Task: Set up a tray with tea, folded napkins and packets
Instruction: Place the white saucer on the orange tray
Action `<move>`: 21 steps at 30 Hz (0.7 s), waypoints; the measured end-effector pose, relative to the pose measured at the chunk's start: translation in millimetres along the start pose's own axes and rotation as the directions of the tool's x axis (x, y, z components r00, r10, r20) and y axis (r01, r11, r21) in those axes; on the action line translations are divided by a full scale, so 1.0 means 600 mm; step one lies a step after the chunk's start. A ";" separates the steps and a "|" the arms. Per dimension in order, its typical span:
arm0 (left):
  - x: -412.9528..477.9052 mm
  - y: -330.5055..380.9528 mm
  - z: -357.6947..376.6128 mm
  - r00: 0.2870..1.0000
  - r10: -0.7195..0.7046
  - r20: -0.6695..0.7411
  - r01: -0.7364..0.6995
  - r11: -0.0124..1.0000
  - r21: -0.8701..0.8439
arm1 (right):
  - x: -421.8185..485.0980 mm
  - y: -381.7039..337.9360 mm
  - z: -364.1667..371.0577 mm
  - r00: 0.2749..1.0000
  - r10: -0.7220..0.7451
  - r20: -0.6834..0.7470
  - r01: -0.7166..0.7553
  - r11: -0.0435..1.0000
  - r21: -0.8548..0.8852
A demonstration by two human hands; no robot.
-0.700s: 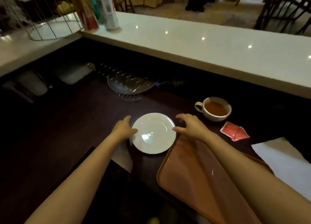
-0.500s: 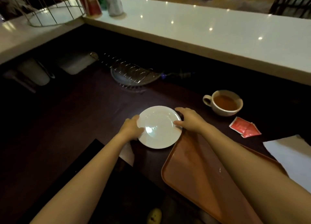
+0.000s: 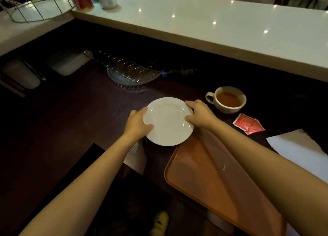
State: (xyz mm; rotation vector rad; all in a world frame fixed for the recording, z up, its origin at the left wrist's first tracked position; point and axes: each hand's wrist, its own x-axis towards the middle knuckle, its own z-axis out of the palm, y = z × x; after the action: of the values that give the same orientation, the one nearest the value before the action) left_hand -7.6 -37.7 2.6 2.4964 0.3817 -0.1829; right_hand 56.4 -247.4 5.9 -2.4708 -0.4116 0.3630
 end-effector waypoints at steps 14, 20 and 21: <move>-0.159 0.082 0.133 0.993 0.086 0.075 -0.087 0.996 0.016 | -0.230 0.113 -0.005 0.975 0.219 -0.045 -0.217 0.975 0.054; -0.175 0.088 0.169 0.988 0.079 0.135 -0.091 0.992 0.084 | -0.261 0.138 0.006 0.965 0.262 -0.027 -0.260 0.964 0.055; -0.175 0.089 0.172 0.987 0.079 0.138 -0.093 0.991 0.098 | -0.262 0.140 0.006 0.963 0.269 -0.025 -0.268 0.962 0.052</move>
State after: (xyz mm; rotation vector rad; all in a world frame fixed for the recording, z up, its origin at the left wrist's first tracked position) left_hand -94.8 -163.6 -29.2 2.5800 0.2129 -0.3407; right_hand -71.5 -368.4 -22.1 -2.4846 -0.0511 0.4368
